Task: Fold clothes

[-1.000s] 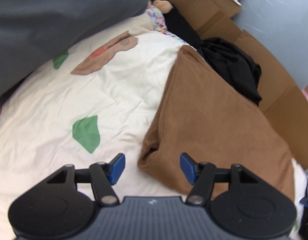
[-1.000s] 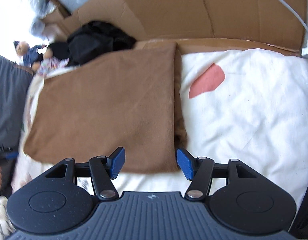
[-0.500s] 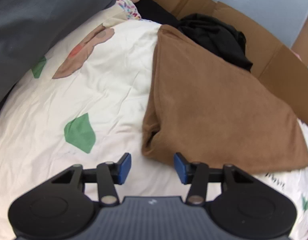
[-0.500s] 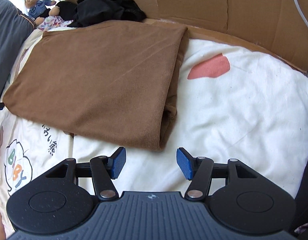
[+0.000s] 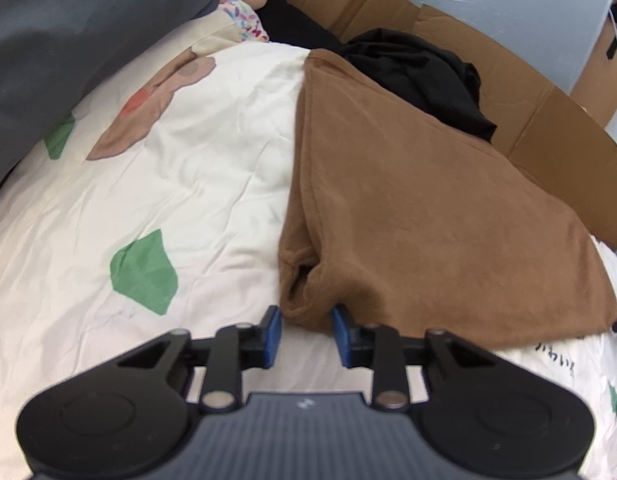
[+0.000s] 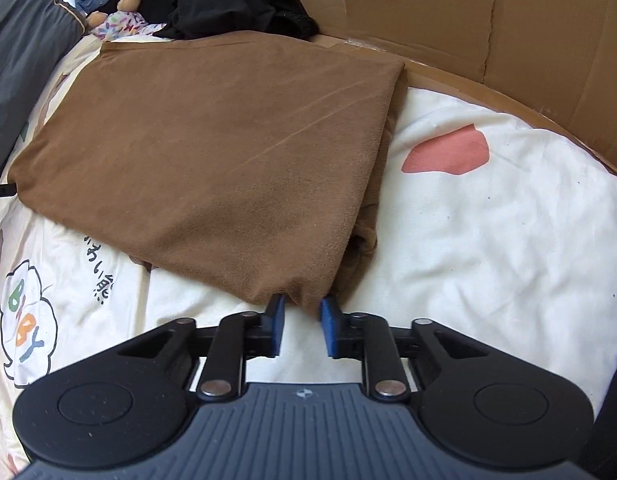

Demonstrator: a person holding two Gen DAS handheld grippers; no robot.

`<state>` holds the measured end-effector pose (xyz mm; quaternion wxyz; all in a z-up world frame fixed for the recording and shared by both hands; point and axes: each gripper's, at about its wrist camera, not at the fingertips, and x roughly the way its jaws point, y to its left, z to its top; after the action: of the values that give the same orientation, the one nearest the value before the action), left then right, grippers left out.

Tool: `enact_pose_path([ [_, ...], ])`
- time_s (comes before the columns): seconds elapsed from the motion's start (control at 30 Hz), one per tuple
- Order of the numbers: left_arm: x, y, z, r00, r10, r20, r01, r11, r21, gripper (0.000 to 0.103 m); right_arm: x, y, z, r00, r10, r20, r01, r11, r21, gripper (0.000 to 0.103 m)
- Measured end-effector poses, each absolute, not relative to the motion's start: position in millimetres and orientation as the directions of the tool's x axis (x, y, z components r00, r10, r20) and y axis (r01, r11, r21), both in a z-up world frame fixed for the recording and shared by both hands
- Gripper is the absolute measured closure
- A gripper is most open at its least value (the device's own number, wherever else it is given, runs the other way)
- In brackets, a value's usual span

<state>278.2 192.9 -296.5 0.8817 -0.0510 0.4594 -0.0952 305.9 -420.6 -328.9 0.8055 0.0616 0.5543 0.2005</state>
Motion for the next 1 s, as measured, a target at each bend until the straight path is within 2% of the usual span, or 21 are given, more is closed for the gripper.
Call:
enact_pose_path([
  [0.07,278.1,196.5,-297.6,0.567,-0.244,-0.787,0.122,0.969,-0.213,0.096,306.6,-422.9,-328.8,0.307,0.39,-0.868,-0.247,0.914,0.323,0.095],
  [0.33,274.8,214.5,-293.9,0.554,-0.26,-0.791,0.097,0.964,-0.249,0.098,307.5,-426.1,-325.4,0.314,0.364,-0.877,-0.246,0.923,0.295,0.1],
  [0.53,274.6,224.8,-294.3,0.535,-0.267,-0.802,0.043,0.956,-0.289,0.095,304.3,-434.1,-328.6,0.298,0.345,-0.89,-0.22,0.932,0.288,0.102],
  [0.57,273.0,230.0,-294.2,0.543,-0.269,-0.795,0.01,0.949,-0.315,0.091,303.8,-435.6,-328.8,0.296,0.334,-0.895,-0.207,0.937,0.281,0.101],
  [0.7,262.3,255.5,-297.3,0.581,-0.291,-0.76,-0.147,0.881,-0.449,0.086,300.2,-449.7,-330.3,0.287,0.344,-0.894,-0.119,0.939,0.323,0.1],
  [0.73,261.0,258.3,-298.6,0.58,-0.307,-0.754,-0.161,0.865,-0.476,0.084,296.1,-455.7,-328.6,0.295,0.395,-0.87,-0.087,0.918,0.388,0.099],
  [0.8,259.5,259.8,-300.4,0.578,-0.33,-0.746,-0.186,0.837,-0.514,0.078,292.3,-458.3,-327.1,0.302,0.444,-0.844,-0.064,0.892,0.447,0.095],
  [0.83,258.9,259.5,-301.1,0.579,-0.341,-0.741,-0.197,0.823,-0.533,0.071,289.3,-459.7,-326.7,0.307,0.476,-0.824,-0.034,0.871,0.49,0.087],
  [0.87,258.5,258.7,-301.5,0.58,-0.354,-0.734,-0.207,0.807,-0.553,0.064,286.6,-461.3,-327.9,0.314,0.504,-0.805,0.006,0.847,0.532,0.073],
  [0.93,258.4,255.3,-302.5,0.579,-0.37,-0.726,-0.225,0.784,-0.579,0.055,282.5,-466.0,-334.4,0.337,0.558,-0.759,0.106,0.778,0.619,0.058],
  [1.0,258.2,251.0,-304.0,0.578,-0.388,-0.718,-0.243,0.757,-0.606,0.053,279.7,-470.0,-341.6,0.358,0.587,-0.726,0.183,0.718,0.672,0.057],
])
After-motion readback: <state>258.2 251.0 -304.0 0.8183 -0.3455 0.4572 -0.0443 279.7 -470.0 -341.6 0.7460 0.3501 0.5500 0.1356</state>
